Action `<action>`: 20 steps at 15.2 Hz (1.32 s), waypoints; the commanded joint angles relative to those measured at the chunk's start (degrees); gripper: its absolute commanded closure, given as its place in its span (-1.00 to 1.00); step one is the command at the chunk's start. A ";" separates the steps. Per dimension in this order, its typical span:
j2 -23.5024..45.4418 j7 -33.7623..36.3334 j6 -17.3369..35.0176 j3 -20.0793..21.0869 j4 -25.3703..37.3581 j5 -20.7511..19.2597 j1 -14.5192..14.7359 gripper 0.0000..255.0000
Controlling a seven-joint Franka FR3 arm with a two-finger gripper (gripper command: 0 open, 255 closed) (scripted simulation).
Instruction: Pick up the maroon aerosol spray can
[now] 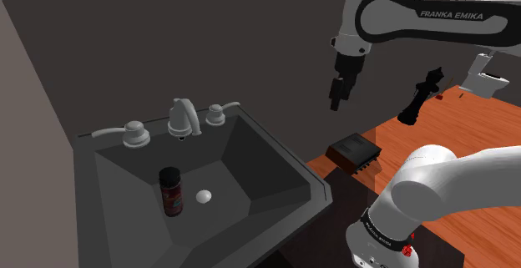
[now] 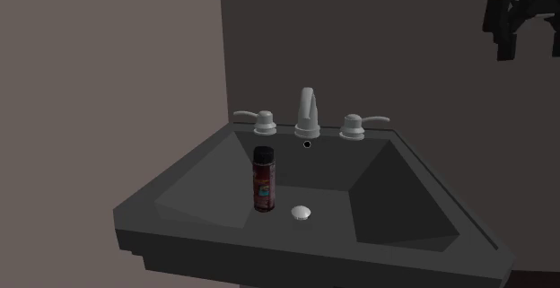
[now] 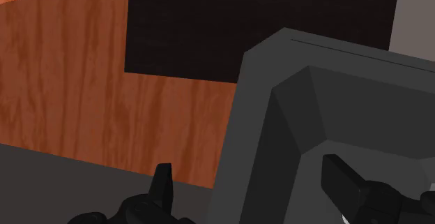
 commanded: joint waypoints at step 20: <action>29.48 14.13 24.18 11.59 5.59 11.78 8.29 -1.00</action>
